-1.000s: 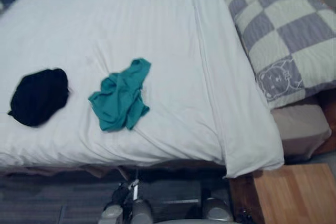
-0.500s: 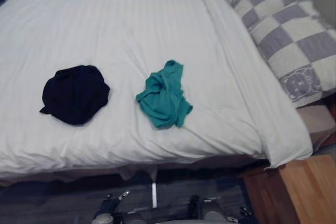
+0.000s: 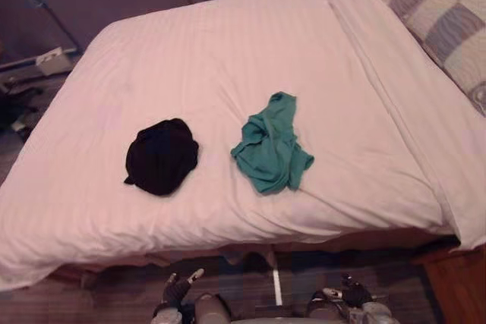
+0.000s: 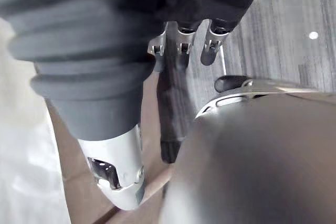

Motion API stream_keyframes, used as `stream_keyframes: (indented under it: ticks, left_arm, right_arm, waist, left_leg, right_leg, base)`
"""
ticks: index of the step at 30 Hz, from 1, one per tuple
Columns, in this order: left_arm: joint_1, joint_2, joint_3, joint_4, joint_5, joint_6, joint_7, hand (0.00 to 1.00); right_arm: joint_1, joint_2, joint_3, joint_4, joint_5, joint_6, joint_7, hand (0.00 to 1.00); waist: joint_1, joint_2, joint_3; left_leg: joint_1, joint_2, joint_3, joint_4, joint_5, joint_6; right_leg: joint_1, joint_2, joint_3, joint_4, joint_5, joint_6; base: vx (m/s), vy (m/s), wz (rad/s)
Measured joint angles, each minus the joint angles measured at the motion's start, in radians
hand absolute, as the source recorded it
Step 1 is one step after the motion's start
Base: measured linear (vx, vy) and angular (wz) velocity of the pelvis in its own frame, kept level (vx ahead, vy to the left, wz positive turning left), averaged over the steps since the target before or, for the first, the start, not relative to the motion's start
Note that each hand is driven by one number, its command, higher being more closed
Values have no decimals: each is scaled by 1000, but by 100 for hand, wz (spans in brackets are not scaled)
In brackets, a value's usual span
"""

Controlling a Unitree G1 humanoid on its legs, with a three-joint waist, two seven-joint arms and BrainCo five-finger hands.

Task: Tidy the bed and pick cloth on bed and put in laundry

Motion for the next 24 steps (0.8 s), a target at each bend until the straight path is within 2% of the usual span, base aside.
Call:
stream_keyframes:
  ticks: [1, 2, 3, 4, 5, 6, 7, 8, 9, 10, 11, 13, 14, 15, 20, 21, 22, 24]
  left_arm:
    - [-3, -6, -2, 1, 0, -8, -12, 0]
    - [-3, -9, -3, 1, 0, -11, -13, 0]
    - [-3, -17, -16, 1, 0, -13, -11, 0]
    - [-1, -28, -38, 10, 2, -13, -9, 0]
    - [-1, -30, -50, 15, 4, -11, -7, 0]
    - [-32, -8, -61, 29, 12, -5, 5, 0]
    - [-32, 4, -61, 28, 18, -4, 14, 0]
    - [-31, 17, -58, 25, 33, 6, 27, 0]
    - [-31, 22, -60, 14, 45, 17, 33, 0]
    - [-30, 26, -67, 7, 53, 22, 32, 0]
    - [-34, 42, -114, 6, 60, 33, 26, 0]
    - [-52, 48, -174, 7, 71, 45, 7, 0]
    - [-59, 46, -225, 7, 77, 58, -6, 0]
    - [-76, 32, -254, 8, 91, 67, -14, 0]
    - [-71, 8, -244, 15, 84, 120, 21, 0]
    - [-74, 6, -214, 28, 41, 147, 45, 0]
    - [-74, 6, -200, 31, 25, 153, 53, 0]
    - [-66, 9, -94, 48, -22, 200, 79, 0]
  right_arm:
    - [-1, -1, 0, 18, -15, -6, -1, 0]
    - [-2, -3, 1, 20, -16, -6, -1, 0]
    - [-4, -11, 7, 20, -31, -3, 0, 0]
    - [-5, -25, 14, 19, -43, -1, 2, 0]
    - [-7, -27, 14, 22, -53, 1, 2, 0]
    - [-13, 4, 14, 41, -76, 7, 6, 0]
    - [-20, 8, 25, 53, -80, 8, 15, 0]
    - [-32, 11, 49, 59, -80, -2, 37, 0]
    - [-35, 10, 80, 58, -81, -22, 55, 0]
    - [-39, 9, 95, 56, -83, -33, 64, 0]
    - [-36, 6, 113, 23, -81, -51, 70, 0]
    - [-16, 8, 132, -42, -78, -52, 66, 0]
    - [8, 14, 131, -87, -66, -52, 58, 0]
    - [31, 8, 130, -102, -44, -51, 36, 0]
    - [4, 19, 127, -71, 10, -30, -32, 0]
    - [-10, 29, 91, -40, 26, -8, -59, 0]
    - [-11, 35, 74, -31, 30, -4, -67, 0]
    - [-8, 54, -38, 2, 52, 20, -118, 0]
  waist:
    - [0, -3, 1]
    - [0, -3, 1]
    - [2, 3, -2]
    - [1, 26, -16]
    - [1, 31, -21]
    - [11, -26, -20]
    - [18, -40, -26]
    - [39, -49, -32]
    - [61, -55, -35]
    - [60, -55, -35]
    - [31, -54, -35]
    - [-1, -45, -34]
    - [-27, -49, -38]
    - [-22, -40, -45]
    - [-1, -32, -52]
    - [4, -33, -53]
    - [5, -33, -53]
    - [8, -34, -55]
  left_leg:
    - [4, -3, -53, -38, 0, -1]
    - [15, -4, -70, -54, 2, -4]
    - [55, -13, -88, -98, 12, -19]
    - [95, -29, -90, -112, 8, -14]
    - [113, -31, -81, -116, -41, -99]
    - [128, -78, -35, -74, -83, -110]
    - [136, -77, -6, -60, -93, -107]
    - [150, -64, 45, -43, -112, -87]
    - [183, -67, 106, -47, -127, -70]
    - [188, -71, 113, -54, -128, -67]
    - [171, -90, 96, -89, -114, -46]
    - [151, -114, 54, -135, -86, -30]
    - [141, -144, 5, -180, -51, -17]
    - [143, -178, -25, -233, -21, -12]
    - [184, -185, -23, -291, 6, -19]
    - [202, -185, -11, -293, 6, -19]
    - [208, -186, -10, -293, 6, -19]
    - [230, -186, -9, -298, 6, -19]
  right_leg:
    - [-2, -29, 19, 0, 5, 37]
    - [-1, -40, 25, 0, 6, 52]
    - [3, -53, 39, -1, 11, 95]
    - [4, -61, 62, -16, 24, 135]
    - [8, -65, 70, -25, 29, 143]
    - [13, -131, 32, -30, 93, 125]
    - [7, -135, -32, -19, 115, 106]
    - [-15, -134, -159, 42, 113, 45]
    - [-41, -122, -319, 113, 89, -39]
    - [-49, -105, -338, 128, 80, -50]
    - [-69, -1, -258, 135, 8, 7]
    - [-73, 97, -111, 114, -64, 0]
    - [-67, 145, 10, 80, -83, -17]
    - [-66, 144, 27, 73, -80, -28]
    - [-32, 147, 19, 64, -79, -27]
    - [-18, 148, 26, 56, -78, -28]
    - [-12, 148, 28, 52, -77, -28]
    - [18, 149, 26, 32, -69, -28]
  base:
    - [115, 402, -21]
    - [103, 472, -29]
    - [82, 573, -47]
    - [70, 629, -53]
    - [47, 780, -61]
    - [22, 518, -55]
    - [51, 582, -86]
    - [59, 368, -120]
    - [65, 427, -119]
    - [28, 322, -70]
    - [31, 192, 8]
    - [41, 105, 76]
    - [37, 71, 125]
    - [41, 72, 104]
    - [90, 6, 12]
    - [60, -6, -14]
    - [50, -3, -13]
    - [37, -3, -2]
